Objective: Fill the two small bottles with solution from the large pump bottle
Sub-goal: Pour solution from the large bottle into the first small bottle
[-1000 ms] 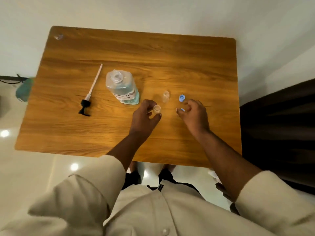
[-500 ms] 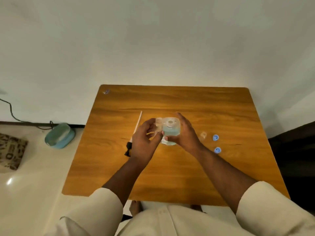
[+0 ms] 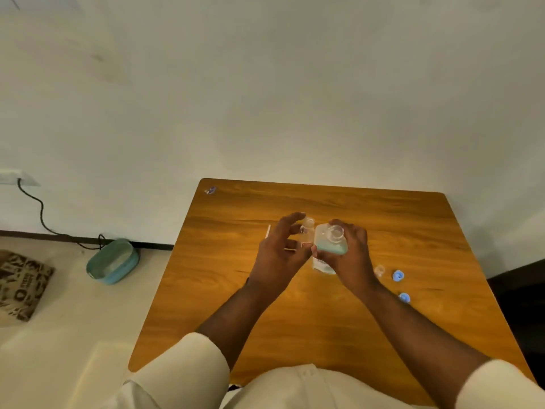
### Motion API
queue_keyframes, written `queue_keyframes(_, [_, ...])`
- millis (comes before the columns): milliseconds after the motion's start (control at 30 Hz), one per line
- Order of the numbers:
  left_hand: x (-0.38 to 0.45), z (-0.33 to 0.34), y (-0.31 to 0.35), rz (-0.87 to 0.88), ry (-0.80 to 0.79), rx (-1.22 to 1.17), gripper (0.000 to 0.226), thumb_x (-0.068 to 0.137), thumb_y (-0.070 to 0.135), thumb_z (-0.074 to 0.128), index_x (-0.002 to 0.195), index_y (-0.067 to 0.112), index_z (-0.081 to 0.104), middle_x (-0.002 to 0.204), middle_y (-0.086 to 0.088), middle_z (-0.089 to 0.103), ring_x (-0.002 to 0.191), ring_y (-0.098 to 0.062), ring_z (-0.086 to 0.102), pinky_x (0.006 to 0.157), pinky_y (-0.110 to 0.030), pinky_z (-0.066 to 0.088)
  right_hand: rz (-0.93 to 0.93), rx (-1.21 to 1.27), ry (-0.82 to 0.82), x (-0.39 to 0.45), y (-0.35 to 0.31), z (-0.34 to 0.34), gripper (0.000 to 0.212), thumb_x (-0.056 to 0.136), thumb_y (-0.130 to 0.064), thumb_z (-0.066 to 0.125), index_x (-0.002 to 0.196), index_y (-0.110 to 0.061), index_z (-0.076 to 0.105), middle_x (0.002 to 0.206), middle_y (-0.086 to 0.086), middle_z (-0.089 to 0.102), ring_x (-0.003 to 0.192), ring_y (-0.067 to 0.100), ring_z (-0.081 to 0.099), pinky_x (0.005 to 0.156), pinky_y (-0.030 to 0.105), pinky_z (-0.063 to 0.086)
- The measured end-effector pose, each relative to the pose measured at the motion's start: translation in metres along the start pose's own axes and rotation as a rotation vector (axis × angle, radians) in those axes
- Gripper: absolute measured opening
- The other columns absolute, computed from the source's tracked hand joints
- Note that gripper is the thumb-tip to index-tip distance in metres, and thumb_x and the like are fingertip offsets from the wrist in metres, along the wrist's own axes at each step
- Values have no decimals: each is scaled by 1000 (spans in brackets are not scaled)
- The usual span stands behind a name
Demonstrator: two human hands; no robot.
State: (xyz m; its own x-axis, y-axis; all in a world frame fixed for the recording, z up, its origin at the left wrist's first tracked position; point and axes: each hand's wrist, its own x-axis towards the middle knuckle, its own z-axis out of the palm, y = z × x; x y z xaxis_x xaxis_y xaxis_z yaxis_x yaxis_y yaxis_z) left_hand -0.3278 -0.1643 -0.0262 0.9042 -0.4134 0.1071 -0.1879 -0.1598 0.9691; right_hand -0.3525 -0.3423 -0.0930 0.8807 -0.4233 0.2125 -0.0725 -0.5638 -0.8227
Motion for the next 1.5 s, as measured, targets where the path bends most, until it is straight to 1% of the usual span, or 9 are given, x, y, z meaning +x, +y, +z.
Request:
queue_keyframes(100, [0,4,19,54,-30,-18,59,83,24,76,134,31,48,121,1,63,90,-13,70,71,-28,61,-202,-66,4,15,-34,-36,73,60,-27,87,124,-29,52,128,4,40,118,20,43,86,26,51])
queue_keyframes(233, [7,9,43,90,-78,-104,58,85,16,74,136,27,50,119,2,66,90,-15,71,68,-25,59,-432,-247,-1,40,-77,-79,71,65,-27,85,128,-23,52,131,11,40,122,25,41,83,32,55])
queue_keyframes(433, [18,14,70,99,-127,-163,60,86,16,72,139,31,50,121,8,66,94,-21,69,72,-30,60,-587,-428,31,64,-105,-111,69,68,-25,83,129,-22,51,131,16,44,121,29,41,78,36,57])
queue_keyframes(633, [23,13,94,112,-203,-268,52,82,7,74,129,23,61,114,0,71,89,-23,70,73,-31,59,-719,-497,56,69,-122,-126,67,69,-26,83,127,-25,48,128,16,45,120,32,43,72,42,59])
queue_keyframes(733, [23,10,100,113,-196,-255,51,83,8,74,131,20,60,114,2,71,90,-25,70,73,-29,58,-755,-516,82,70,-131,-131,65,69,-26,83,125,-24,49,127,18,47,119,33,45,71,43,59])
queue_keyframes(967, [22,3,112,136,-183,-213,53,83,9,74,132,19,58,116,2,71,91,-30,68,78,-36,61,-793,-586,83,68,-147,-134,60,70,-24,84,123,-18,58,126,21,50,117,35,47,71,45,60])
queue_keyframes(1133, [21,-2,117,146,-167,-180,54,81,11,75,128,31,57,115,5,71,93,-24,70,79,-40,61,-813,-625,79,70,-153,-134,58,73,-23,82,125,-17,57,127,22,49,119,36,46,71,46,60])
queue_keyframes(1300, [21,-6,118,159,-151,-156,55,82,12,75,132,27,56,116,5,71,92,-19,71,77,-35,61,-835,-662,81,73,-158,-133,57,72,-20,82,123,-15,58,125,25,50,117,39,47,71,46,59])
queue_keyframes(1500, [24,-9,121,173,-143,-141,51,82,14,74,120,42,57,114,8,71,91,-16,72,77,-31,61,-858,-708,80,77,-162,-132,57,70,-15,82,122,-13,59,124,28,51,117,42,48,69,47,59])
